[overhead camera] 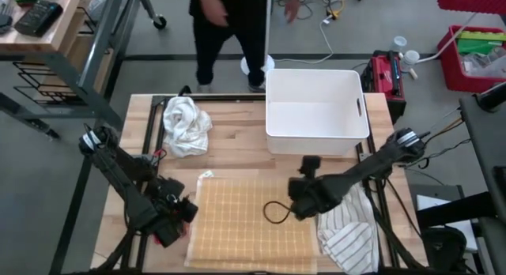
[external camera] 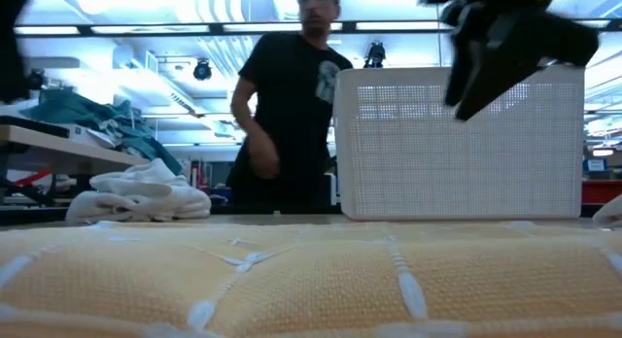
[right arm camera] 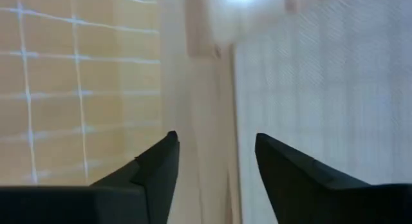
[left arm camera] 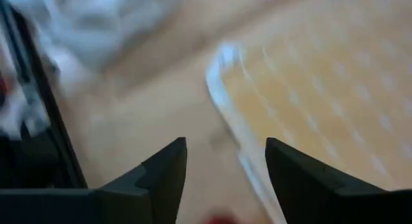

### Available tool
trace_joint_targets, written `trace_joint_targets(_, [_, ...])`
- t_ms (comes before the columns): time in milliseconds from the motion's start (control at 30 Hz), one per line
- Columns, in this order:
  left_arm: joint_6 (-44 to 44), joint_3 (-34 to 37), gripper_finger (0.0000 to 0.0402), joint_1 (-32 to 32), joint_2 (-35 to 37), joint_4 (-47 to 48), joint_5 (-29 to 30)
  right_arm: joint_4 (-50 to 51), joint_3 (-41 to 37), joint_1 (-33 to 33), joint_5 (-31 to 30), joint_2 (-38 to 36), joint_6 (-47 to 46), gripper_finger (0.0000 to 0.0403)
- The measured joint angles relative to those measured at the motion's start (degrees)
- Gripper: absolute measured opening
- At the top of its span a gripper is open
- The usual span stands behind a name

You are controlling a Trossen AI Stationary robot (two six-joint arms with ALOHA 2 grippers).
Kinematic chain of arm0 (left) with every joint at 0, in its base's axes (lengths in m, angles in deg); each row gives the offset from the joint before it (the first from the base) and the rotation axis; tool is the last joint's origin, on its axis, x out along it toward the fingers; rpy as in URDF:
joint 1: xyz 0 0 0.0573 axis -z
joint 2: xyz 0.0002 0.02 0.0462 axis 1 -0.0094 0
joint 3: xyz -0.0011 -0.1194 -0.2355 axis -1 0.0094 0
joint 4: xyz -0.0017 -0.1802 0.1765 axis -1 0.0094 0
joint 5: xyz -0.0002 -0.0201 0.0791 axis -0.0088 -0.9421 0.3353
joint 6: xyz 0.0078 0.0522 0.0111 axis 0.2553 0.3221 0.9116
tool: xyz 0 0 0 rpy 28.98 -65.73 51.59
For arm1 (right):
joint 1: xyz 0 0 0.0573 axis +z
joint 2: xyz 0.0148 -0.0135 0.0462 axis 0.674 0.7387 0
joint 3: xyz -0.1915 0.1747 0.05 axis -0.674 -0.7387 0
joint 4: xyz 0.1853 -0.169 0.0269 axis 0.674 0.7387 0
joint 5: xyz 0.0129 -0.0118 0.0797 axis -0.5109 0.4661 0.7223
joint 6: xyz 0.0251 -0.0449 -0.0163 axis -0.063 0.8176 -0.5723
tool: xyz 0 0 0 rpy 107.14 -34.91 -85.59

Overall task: Fold towel
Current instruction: Fold the yellow kitchen towel

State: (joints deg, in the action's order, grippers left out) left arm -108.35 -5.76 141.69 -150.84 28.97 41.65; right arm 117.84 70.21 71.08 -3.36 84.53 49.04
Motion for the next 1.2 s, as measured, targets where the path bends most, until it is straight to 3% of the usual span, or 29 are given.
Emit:
trace_joint_targets(100, [-0.2, -0.3, 0.0200, 2.8, -0.1, -4.4, -4.4, 1.7, -1.4, 4.0, -0.1, -4.7, -6.2, 0.0217])
trace_joint_targets(333, [-2.8, -1.0, 0.0164, 12.0, -0.3, -25.9, -2.7, -5.3, -6.3, 16.8, -1.1, -14.0, -20.3, 0.0221])
trace_joint_targets(467, [-2.1, -1.1, 0.0147, 15.9, -3.0, -41.1, -2.5, -15.6, -9.6, 23.4, -1.1, -14.6, -23.3, 0.0212])
trace_joint_targets(600, [0.0, -2.3, 0.0132, 17.5, -8.2, -49.1, -2.6, -25.4, -12.3, 27.7, -1.0, -12.2, -22.7, 0.0203])
trace_joint_targets(733, [1.6, -6.3, 0.0123, 17.7, -13.6, -48.4, -4.6, -26.4, -12.3, 30.8, 1.0, -9.0, -24.0, 0.0199])
trace_joint_targets(867, [4.5, -10.3, 0.0117, 17.8, -19.2, -41.8, -8.1, -26.6, -10.6, 32.9, 3.4, -4.0, -24.4, 0.0201])
trace_joint_targets(1000, [5.4, -13.8, 0.0114, 17.8, -23.3, -34.3, -8.1, -26.5, -8.6, 33.6, 4.7, 1.6, -24.8, 0.0201])
trace_joint_targets(1200, [7.9, -17.7, 0.0118, 18.4, -28.3, -32.2, -4.9, -29.6, -8.5, 35.3, 6.0, 8.8, -29.7, 0.0201])
